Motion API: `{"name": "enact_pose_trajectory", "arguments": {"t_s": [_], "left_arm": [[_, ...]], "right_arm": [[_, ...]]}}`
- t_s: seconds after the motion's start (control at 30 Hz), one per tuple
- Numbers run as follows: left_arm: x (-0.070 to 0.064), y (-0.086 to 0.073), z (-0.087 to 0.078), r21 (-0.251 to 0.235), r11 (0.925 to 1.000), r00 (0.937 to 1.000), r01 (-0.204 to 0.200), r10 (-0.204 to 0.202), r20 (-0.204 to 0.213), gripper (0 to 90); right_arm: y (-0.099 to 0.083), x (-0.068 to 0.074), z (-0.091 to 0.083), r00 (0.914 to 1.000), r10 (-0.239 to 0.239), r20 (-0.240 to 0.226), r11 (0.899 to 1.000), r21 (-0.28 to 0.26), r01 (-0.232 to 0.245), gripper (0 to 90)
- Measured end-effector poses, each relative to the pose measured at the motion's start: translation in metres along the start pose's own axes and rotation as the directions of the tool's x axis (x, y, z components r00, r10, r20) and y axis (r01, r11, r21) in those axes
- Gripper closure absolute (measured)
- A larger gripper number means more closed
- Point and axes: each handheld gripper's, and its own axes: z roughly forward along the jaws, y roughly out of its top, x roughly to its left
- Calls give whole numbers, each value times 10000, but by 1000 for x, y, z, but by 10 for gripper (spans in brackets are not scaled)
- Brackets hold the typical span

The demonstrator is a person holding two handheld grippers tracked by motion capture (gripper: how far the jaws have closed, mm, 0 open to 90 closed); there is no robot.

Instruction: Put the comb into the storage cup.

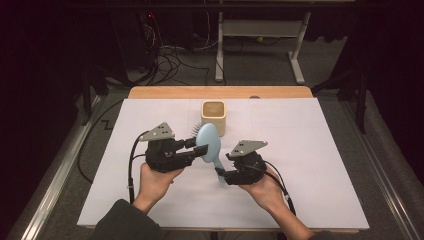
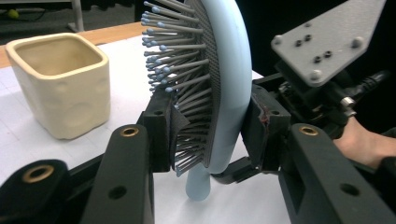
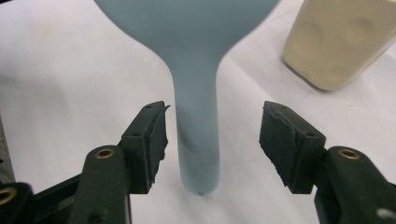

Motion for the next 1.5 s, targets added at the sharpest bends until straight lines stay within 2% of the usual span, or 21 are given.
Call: {"name": "enact_pose_trajectory", "arguments": {"t_s": [0.23, 0.57, 0.93, 1.23, 1.5], "left_arm": [[2, 5, -2, -45, 10000, 9999, -61, 60, -125, 589], [11, 11, -2, -155, 9997, 9995, 164, -169, -281, 588], [17, 16, -4, -207, 9996, 9988, 200, -209, -441, 588], [21, 23, -6, -323, 9991, 9984, 274, -289, -492, 588], [25, 31, -9, -369, 9989, 9976, 293, -316, -612, 588]], "right_arm": [[-14, -6, -15, 9996, 197, 199, 9989, -434, -189, 382], [-44, -19, -39, 9967, 466, 670, 9947, -944, -401, 349], [-77, -31, -58, 9883, 1094, 1059, 9863, -1353, -947, 321], [-107, -40, -75, 9744, 1696, 1477, 9718, -1892, -1405, 315], [-129, -42, -91, 9637, 1955, 1817, 9555, -2565, -1455, 321]]}}
